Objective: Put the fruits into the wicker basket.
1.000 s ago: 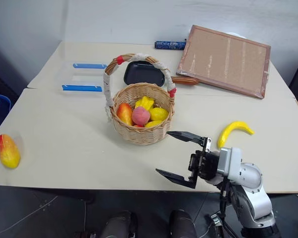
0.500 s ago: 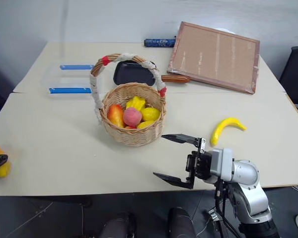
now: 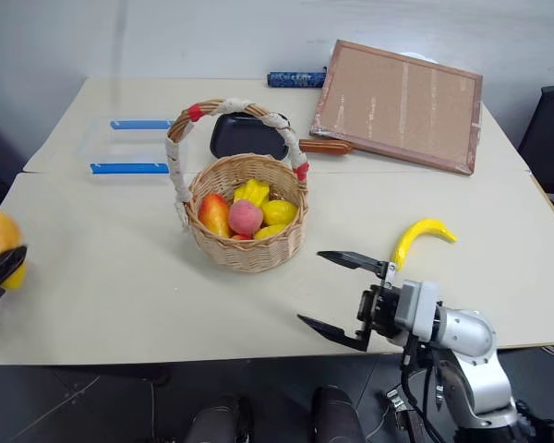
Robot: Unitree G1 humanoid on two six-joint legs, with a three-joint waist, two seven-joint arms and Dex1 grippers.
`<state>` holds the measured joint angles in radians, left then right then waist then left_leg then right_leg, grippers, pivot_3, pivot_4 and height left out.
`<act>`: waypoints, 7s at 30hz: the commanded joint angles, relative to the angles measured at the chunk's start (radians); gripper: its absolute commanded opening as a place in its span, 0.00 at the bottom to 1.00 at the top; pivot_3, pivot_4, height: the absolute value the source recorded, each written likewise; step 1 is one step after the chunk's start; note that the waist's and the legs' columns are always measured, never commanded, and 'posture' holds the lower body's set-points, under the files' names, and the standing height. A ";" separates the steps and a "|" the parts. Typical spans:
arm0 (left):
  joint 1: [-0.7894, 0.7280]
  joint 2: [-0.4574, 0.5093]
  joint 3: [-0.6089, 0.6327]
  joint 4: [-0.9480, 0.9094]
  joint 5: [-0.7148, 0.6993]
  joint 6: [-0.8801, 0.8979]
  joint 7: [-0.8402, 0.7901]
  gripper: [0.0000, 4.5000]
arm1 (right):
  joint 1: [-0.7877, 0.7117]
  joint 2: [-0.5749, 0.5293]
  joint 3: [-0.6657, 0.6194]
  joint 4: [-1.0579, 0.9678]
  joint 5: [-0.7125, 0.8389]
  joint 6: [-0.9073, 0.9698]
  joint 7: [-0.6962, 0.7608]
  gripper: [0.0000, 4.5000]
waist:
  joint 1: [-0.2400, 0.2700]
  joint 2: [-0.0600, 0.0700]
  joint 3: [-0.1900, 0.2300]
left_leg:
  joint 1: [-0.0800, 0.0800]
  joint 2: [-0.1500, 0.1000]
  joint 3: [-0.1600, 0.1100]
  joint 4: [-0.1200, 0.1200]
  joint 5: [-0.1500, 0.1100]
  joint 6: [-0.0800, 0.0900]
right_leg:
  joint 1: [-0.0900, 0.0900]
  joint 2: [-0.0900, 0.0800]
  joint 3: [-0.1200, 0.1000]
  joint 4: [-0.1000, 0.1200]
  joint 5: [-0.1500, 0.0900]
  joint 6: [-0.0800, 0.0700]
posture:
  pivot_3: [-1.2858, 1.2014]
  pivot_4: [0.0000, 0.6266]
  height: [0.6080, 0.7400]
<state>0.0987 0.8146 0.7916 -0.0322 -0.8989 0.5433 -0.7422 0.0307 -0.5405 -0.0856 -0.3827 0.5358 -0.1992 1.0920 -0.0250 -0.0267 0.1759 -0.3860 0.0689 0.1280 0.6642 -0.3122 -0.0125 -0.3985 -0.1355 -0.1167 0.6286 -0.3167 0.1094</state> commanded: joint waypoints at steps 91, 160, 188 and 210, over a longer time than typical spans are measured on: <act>-0.077 -0.074 -0.439 -0.371 0.230 -0.268 -0.328 1.00 | -0.277 -0.265 -0.243 0.015 0.111 0.927 -0.373 0.01 | 0.018 0.013 0.005 | -0.005 -0.002 0.016 0.001 0.006 0.006 | -0.011 0.004 0.016 0.001 0.003 0.001 | 0.52 0.24 1.00; -0.052 -0.096 -0.295 -0.554 -0.018 -0.110 -0.046 1.00 | -1.319 0.218 0.157 1.375 -0.253 0.196 0.322 0.50 | -0.029 0.012 0.005 | -0.005 0.000 0.020 0.000 0.006 0.005 | -0.013 0.003 0.012 0.004 0.008 0.002 | 0.52 0.24 1.00; -0.338 -0.133 -0.540 -0.292 0.080 -0.134 -0.211 1.00 | -0.448 -0.172 -0.542 0.385 -0.095 0.683 -0.414 0.05 | -0.003 0.014 0.006 | -0.005 -0.001 0.022 0.001 0.006 0.005 | -0.013 0.003 0.013 0.000 0.008 0.002 | 0.52 0.24 1.00; -0.061 -0.112 -0.454 -0.227 0.293 -0.278 -0.212 1.00 | -0.002 -0.234 -0.722 0.221 0.094 0.517 -0.148 0.99 | 0.001 0.014 0.006 | -0.002 0.000 0.021 0.000 0.005 0.006 | -0.010 0.003 0.013 -0.002 0.008 0.002 | 0.52 0.24 1.00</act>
<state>0.0282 0.7070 0.3020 -0.1988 -0.6191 0.3046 -0.9695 0.0149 -0.7779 -0.7749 -0.1234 0.6067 0.3693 0.8959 -0.0240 -0.0129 0.1814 -0.3883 0.0686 0.1484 0.6638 -0.3074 -0.0063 -0.4083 -0.1321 -0.1035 0.6265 -0.3086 0.1119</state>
